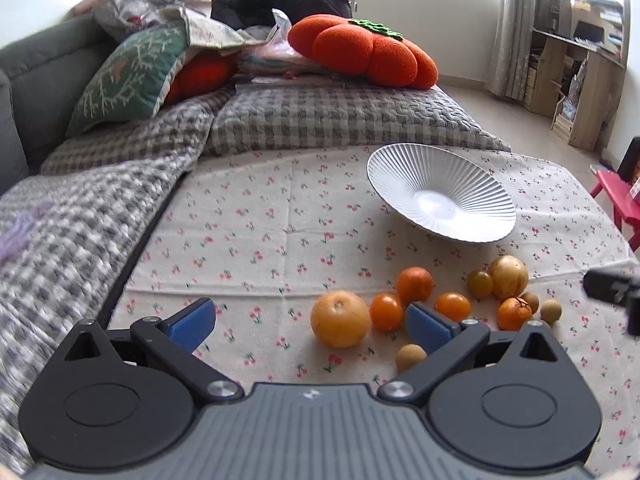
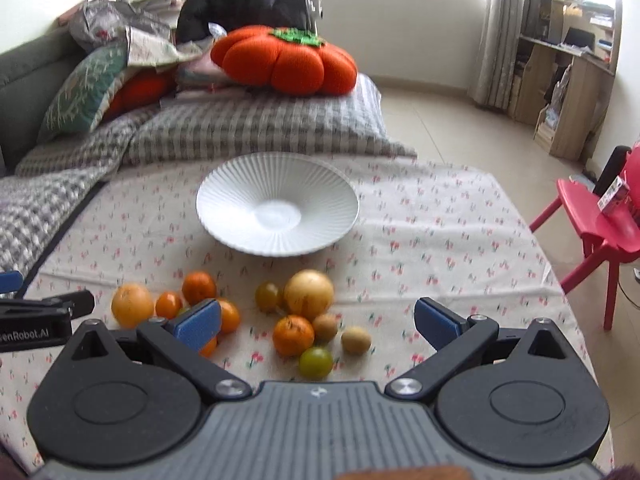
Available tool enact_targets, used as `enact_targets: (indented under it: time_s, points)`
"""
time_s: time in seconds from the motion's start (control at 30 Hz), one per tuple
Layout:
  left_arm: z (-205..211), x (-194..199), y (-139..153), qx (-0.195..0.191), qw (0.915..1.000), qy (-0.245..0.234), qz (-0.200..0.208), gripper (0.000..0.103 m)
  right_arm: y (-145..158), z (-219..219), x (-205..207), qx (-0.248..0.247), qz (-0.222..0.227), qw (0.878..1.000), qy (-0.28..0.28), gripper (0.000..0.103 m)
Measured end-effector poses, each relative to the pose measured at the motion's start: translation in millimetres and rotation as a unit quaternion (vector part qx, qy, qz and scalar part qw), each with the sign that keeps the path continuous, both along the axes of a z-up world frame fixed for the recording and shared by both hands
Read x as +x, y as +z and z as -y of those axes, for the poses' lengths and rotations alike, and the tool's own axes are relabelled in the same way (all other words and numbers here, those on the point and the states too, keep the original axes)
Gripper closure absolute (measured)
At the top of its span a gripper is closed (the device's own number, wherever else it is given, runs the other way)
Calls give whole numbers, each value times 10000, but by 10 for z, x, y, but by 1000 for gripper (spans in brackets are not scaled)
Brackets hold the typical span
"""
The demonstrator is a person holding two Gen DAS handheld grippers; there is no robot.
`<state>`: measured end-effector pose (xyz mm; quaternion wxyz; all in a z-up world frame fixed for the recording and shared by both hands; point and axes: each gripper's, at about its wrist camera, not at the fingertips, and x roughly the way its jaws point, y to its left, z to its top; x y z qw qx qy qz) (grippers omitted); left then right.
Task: Organize fruits
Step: 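Move both grippers toward the fruit pile in front of the bowl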
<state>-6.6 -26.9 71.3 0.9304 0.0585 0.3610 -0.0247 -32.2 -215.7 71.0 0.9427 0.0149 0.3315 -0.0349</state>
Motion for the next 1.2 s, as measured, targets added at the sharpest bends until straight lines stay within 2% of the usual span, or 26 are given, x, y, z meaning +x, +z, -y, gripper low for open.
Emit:
enact_targets:
  time_s: [0.07,0.17,0.23,0.27,0.33,0.37,0.47,0.57,0.7,0.83,0.97,1.2]
  points:
    - [9,69,22,35,10000,-6,-44,13,78,58,90,12,-143,9999,-13,0]
    - [-33,281,21,-294,9983,8,-495,13,166,102,292,-89,-402,9991,64,0]
    - [-39,379,38,-352,9979,16,-546,13,158,164,432,-9,-495,9987,88,0]
    - [-14,424,56,-264,9985,-14,-485,13,145,189,498,51,-521,9985,166,0]
    - [61,482,58,14,9995,-92,-310,13,64,244,614,329,-526,9975,343,0]
    - [102,499,28,140,9995,-103,-257,13,-23,287,648,696,-557,9953,390,0]
    - [168,521,-192,199,9985,-196,-460,13,-212,274,704,1277,-916,9861,536,0]
    - [169,564,-412,124,9957,-198,-894,13,-214,220,742,999,-974,9884,605,0]
    - [191,589,-486,265,9953,-275,-885,13,-260,179,821,604,-1009,9918,506,0]
    - [177,626,-501,107,9945,-342,-982,13,-354,208,937,657,-1282,9884,488,1]
    - [169,631,-550,74,9934,-427,-1060,13,-426,182,1022,634,-1257,9885,550,4]
    - [134,652,-585,17,9924,-461,-1140,13,-506,104,1126,702,-1248,9875,661,22]
